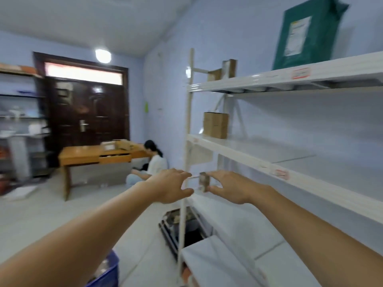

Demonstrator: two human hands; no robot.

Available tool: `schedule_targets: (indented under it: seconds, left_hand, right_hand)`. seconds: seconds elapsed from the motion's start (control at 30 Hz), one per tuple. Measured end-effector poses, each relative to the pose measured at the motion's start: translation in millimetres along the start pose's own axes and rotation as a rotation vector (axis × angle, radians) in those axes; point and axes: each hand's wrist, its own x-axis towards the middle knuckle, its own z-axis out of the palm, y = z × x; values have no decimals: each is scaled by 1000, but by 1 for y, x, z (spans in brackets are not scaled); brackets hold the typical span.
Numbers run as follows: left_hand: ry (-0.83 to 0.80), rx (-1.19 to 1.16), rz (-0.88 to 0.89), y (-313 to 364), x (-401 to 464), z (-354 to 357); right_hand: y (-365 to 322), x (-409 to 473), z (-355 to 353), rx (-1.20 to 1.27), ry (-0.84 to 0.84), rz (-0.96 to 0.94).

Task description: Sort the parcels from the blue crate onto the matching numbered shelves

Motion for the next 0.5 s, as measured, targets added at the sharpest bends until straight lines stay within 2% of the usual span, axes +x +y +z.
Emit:
schedule_targets:
  seconds: [0.27,0.5]
  left_hand:
    - [-58,25,-322,-160,-175,4]
    - [-67,21,-567,-260,-276,5]
  right_hand:
    - [-203,75,70,46,-103,-265]
    - [-337,139,114,51,-167,-484]
